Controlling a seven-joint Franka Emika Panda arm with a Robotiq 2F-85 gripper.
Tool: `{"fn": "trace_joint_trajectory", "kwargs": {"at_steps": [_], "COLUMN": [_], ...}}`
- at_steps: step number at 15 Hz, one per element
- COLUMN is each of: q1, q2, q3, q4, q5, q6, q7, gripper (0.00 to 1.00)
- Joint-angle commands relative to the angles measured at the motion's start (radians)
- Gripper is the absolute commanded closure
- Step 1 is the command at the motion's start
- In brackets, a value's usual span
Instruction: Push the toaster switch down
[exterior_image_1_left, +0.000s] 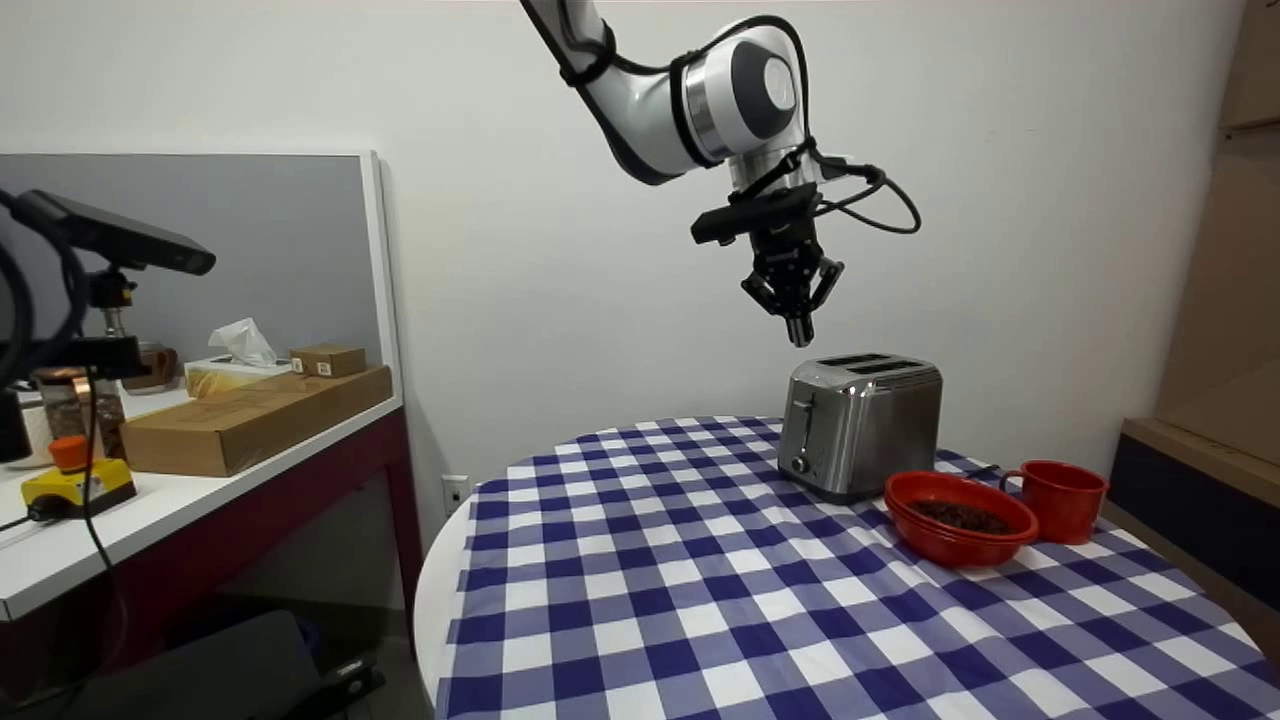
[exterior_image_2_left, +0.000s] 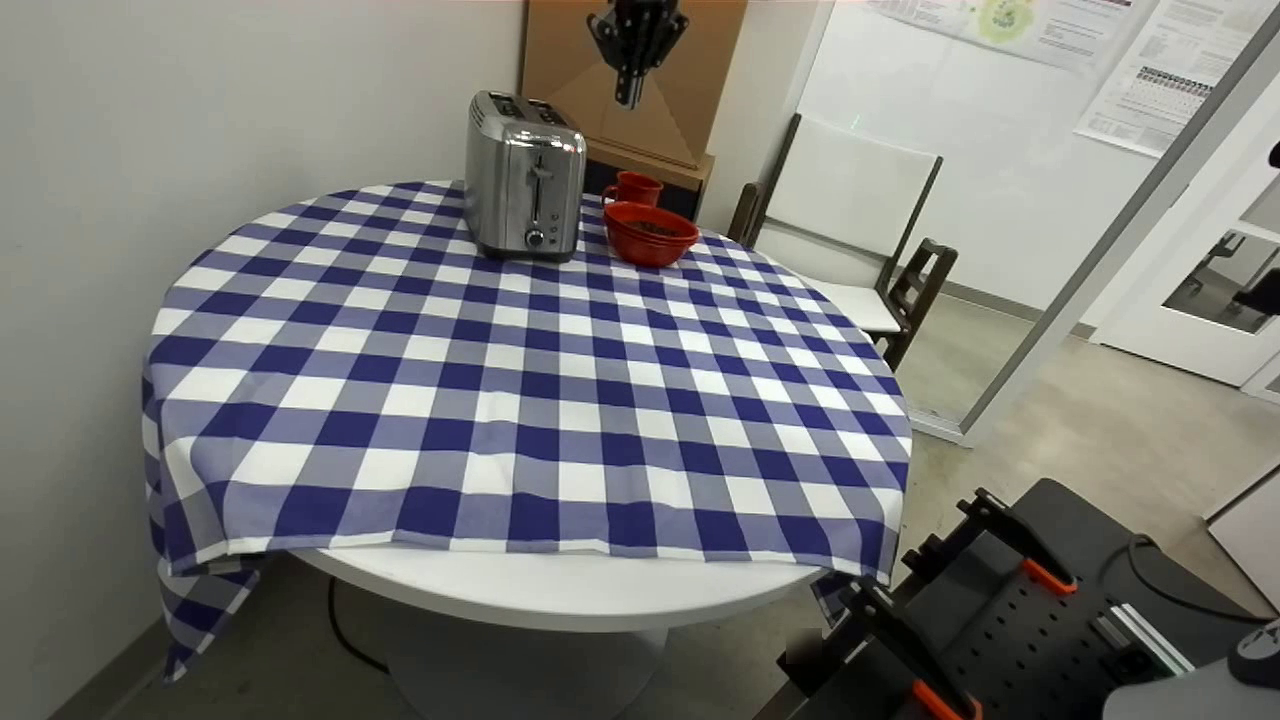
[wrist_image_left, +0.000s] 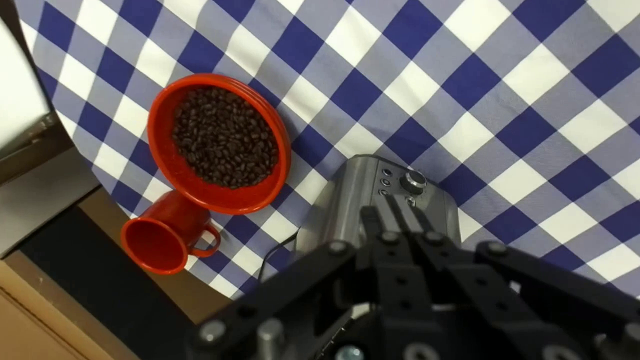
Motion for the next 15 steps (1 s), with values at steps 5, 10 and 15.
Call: {"fn": "trace_joint_trajectory", "kwargs": {"at_steps": [5,10,15], "q1": [0.032,0.054,0.071], "q2": [0.209,0.305,0.384], "q3": [-0.024,-0.037,-0.042], "q4": [0.211,0.321,0.409], "q5": [0.057,0.052,0.057], "q6": [0.054,0.070,0.062], "q7": [0.082,0.080,0.079], "gripper": [1.00,1.00,1.00]}}
